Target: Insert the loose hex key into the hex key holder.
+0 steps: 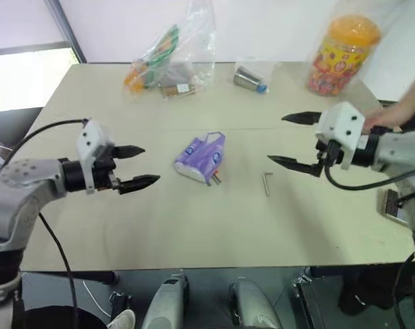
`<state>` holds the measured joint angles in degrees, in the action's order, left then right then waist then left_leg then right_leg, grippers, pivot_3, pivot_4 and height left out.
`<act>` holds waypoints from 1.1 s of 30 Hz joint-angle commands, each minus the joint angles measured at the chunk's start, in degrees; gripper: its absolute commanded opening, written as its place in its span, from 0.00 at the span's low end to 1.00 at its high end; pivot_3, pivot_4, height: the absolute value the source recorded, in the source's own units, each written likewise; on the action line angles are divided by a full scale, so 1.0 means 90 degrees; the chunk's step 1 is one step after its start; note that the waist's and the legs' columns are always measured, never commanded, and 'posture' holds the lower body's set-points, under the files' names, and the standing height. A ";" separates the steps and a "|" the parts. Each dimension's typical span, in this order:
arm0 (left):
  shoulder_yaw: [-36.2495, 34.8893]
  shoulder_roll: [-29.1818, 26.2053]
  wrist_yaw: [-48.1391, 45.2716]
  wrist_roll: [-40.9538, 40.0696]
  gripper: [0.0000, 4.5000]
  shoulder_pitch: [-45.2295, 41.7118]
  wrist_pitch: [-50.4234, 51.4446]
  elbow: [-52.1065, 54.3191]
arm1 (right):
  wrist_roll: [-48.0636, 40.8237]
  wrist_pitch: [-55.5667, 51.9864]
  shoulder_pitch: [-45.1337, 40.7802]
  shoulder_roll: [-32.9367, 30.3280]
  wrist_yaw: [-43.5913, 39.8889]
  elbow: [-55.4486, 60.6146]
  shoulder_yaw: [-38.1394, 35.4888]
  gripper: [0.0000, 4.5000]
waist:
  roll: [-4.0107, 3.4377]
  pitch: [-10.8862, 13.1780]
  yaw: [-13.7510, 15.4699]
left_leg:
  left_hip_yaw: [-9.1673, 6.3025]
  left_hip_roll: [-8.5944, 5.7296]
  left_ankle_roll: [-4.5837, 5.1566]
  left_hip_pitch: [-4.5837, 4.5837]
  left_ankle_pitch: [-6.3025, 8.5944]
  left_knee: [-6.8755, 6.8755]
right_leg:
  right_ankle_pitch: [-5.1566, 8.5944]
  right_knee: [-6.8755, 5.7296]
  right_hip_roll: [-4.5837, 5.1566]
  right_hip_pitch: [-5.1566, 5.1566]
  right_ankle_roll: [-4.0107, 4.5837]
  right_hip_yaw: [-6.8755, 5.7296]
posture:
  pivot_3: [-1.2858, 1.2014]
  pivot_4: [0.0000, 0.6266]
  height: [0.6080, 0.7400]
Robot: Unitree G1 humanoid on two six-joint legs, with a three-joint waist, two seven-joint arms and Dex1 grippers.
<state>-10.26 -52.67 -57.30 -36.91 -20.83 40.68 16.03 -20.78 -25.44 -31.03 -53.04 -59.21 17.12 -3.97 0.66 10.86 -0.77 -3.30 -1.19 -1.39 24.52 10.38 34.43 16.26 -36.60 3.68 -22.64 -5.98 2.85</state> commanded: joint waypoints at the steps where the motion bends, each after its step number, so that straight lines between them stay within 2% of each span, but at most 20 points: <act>1: -0.0054 -0.0168 -0.0201 -0.0083 1.00 -0.0273 -0.0011 -0.0021 | -0.0210 -0.0162 -0.0339 -0.0031 -0.0179 0.0159 0.0114 1.00 | 0.0000 0.0000 0.0000 | 0.0001 0.0000 0.0000 0.0000 0.0000 -0.0005 | 0.0000 0.0003 0.0000 -0.0001 0.0000 0.0001 | 0.52 0.24 1.00; 15: 0.0186 -0.0004 -0.0178 -0.0017 1.00 -0.0632 0.0116 -0.0052 | -0.0224 -0.0322 -0.0591 0.0020 -0.0169 0.0219 0.0250 1.00 | 0.0001 0.0001 0.0003 | 0.0005 -0.0001 0.0000 0.0008 0.0000 -0.0025 | -0.0003 0.0023 -0.0001 -0.0009 -0.0004 0.0000 | 0.52 0.24 1.00; 26: 0.0149 0.0002 -0.0092 0.0072 1.00 -0.0471 0.0028 -0.0002 | -0.0239 -0.0457 -0.0535 0.0059 -0.0073 0.0384 0.0260 1.00 | 0.0001 0.0001 0.0001 | 0.0006 -0.0001 0.0001 0.0008 -0.0001 -0.0025 | -0.0005 0.0022 -0.0005 -0.0009 -0.0008 0.0000 | 0.52 0.24 1.00; 33: 0.0081 -0.0131 -0.0216 0.0302 1.00 -0.0241 -0.0274 -0.0167 | -0.0169 -0.0447 -0.0583 0.0315 0.0153 0.0481 0.0441 1.00 | 0.0000 0.0001 -0.0015 | 0.0006 -0.0001 0.0001 0.0007 -0.0001 -0.0025 | -0.0006 0.0021 -0.0006 -0.0009 -0.0011 0.0000 | 0.52 0.24 1.00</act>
<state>-7.94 -52.86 -59.05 -35.35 -22.84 40.16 14.57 -22.15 -29.66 -34.80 -50.65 -58.81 19.27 0.19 0.67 10.86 -0.90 -3.24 -1.20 -1.38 24.58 10.37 34.21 16.20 -36.42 3.63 -22.72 -6.07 2.85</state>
